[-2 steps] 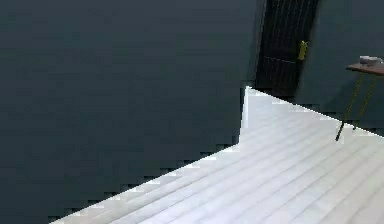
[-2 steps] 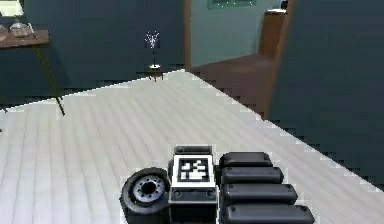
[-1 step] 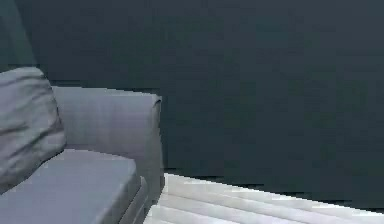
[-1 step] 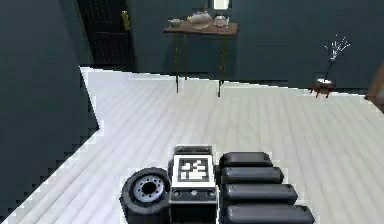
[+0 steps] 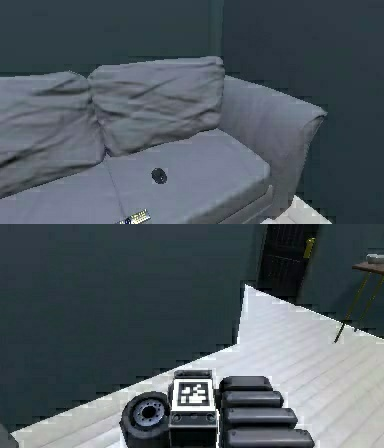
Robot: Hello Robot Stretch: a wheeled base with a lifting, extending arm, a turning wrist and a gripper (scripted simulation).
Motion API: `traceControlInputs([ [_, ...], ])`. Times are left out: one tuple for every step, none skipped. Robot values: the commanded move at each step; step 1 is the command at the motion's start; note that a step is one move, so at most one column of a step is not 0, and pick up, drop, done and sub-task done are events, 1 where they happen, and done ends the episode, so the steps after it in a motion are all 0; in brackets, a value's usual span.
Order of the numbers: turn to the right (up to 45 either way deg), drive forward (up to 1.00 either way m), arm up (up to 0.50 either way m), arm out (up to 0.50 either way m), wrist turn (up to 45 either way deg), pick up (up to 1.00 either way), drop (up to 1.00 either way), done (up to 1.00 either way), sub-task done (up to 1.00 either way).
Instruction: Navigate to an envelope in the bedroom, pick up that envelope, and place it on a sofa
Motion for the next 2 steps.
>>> traceControlInputs([
  [-24.0, 0.0, 0.0, 0.0, 0.0, 0.0, 0.0, 0.0, 0.0],
  [45.0, 0.0, 0.0, 0.0, 0.0, 0.0, 0.0, 0.0, 0.0],
])
